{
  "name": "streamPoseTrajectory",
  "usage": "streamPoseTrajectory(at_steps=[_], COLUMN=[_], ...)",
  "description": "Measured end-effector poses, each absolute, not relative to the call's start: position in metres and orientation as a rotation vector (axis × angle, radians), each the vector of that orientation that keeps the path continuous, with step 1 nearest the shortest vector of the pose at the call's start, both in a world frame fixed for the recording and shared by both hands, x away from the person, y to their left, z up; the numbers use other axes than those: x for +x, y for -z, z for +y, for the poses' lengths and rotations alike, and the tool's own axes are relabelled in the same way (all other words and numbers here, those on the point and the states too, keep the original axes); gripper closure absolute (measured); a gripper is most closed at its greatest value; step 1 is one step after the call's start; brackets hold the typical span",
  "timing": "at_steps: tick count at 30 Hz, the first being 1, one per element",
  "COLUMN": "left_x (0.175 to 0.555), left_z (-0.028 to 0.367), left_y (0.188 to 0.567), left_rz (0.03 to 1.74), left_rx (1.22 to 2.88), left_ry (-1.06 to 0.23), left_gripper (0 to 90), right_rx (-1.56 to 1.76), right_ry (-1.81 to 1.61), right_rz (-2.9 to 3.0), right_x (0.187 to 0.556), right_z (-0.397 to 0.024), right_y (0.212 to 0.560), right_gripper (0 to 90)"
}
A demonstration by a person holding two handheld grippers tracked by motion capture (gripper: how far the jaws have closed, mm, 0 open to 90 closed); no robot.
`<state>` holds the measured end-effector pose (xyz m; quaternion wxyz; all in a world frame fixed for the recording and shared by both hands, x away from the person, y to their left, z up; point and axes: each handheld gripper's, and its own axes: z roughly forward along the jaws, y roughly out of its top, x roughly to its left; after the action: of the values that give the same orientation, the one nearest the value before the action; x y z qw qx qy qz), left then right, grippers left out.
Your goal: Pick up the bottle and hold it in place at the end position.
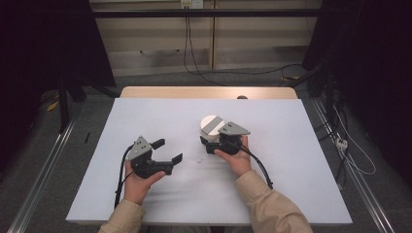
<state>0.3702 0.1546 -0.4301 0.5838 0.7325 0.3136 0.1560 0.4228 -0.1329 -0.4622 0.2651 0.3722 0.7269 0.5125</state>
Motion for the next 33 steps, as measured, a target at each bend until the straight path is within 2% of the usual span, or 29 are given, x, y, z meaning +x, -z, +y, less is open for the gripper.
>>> streamPoseTrajectory(at_steps=[5, 10, 18, 33], left_x=[0.374, 0.377, 0.383, 0.396], left_z=[0.148, 0.141, 0.127, 0.112], left_y=[0.428, 0.425, 0.423, 0.421], left_rz=[0.726, 0.692, 0.685, 0.681], left_rx=[1.709, 1.717, 1.726, 1.739], left_ry=[-0.358, -0.369, -0.343, -0.318], left_gripper=[17.6, 30.3, 42.9, 51.4], right_rx=[1.006, 1.012, 1.016, 1.019], right_ry=[-1.384, -1.385, -1.386, -1.386], right_rz=[1.965, 1.965, 1.966, 1.968], right_x=[0.423, 0.423, 0.423, 0.424], right_z=[-0.133, -0.133, -0.133, -0.133], right_y=[0.462, 0.462, 0.462, 0.462], right_gripper=[18.8, 18.8, 18.8, 18.8])
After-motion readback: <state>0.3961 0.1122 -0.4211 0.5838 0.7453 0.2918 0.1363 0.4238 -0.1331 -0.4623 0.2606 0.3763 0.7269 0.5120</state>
